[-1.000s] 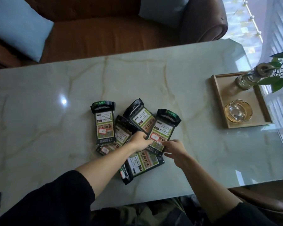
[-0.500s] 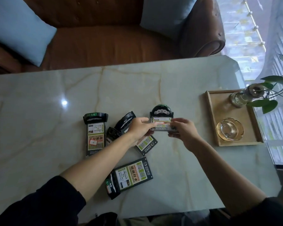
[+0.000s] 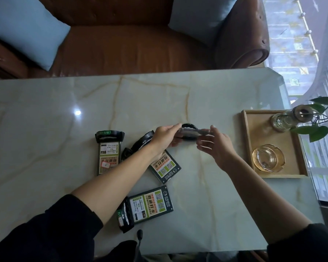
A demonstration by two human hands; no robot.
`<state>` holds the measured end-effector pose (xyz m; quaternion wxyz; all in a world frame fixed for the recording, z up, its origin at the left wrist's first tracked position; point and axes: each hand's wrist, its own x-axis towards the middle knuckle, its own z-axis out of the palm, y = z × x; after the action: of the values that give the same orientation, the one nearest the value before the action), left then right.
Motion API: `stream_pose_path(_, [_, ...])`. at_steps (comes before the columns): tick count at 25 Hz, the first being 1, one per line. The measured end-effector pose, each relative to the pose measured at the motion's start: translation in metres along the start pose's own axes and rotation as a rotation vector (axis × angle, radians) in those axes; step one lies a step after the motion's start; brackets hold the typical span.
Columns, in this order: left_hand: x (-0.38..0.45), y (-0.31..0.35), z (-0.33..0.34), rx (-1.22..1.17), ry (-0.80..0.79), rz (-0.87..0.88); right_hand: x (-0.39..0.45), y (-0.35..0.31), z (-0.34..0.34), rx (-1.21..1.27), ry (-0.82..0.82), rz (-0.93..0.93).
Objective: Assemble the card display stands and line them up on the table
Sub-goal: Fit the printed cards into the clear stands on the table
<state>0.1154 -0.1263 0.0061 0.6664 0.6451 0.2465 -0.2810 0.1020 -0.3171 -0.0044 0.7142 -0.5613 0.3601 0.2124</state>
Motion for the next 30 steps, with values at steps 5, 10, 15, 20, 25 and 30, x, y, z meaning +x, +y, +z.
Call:
stream_pose_path(5, [-0.004, -0.005, -0.004, 0.016, 0.03, 0.026, 0.001, 0.005, -0.001, 0.029, -0.108, 0.008])
stream_pose_path(10, [-0.01, -0.033, -0.012, 0.046, 0.126, -0.046, 0.005, 0.017, 0.0, 0.02, 0.014, -0.039])
stream_pose_path(15, [-0.019, -0.085, -0.025, 0.121, 0.233, -0.226, 0.005, 0.061, 0.008, -0.319, 0.108, 0.091])
stream_pose_path(20, [-0.017, -0.108, -0.031, 0.129, 0.263, -0.271, -0.002, 0.092, 0.043, -0.698, -0.134, 0.114])
stream_pose_path(25, [-0.031, -0.113, -0.031, 0.283, 0.292, -0.438, 0.0, 0.108, 0.063, -0.762, -0.093, 0.104])
stream_pose_path(30, [-0.031, -0.128, -0.043, 0.214, 0.265, -0.507, -0.002, 0.11, 0.071, -0.801, -0.043, 0.123])
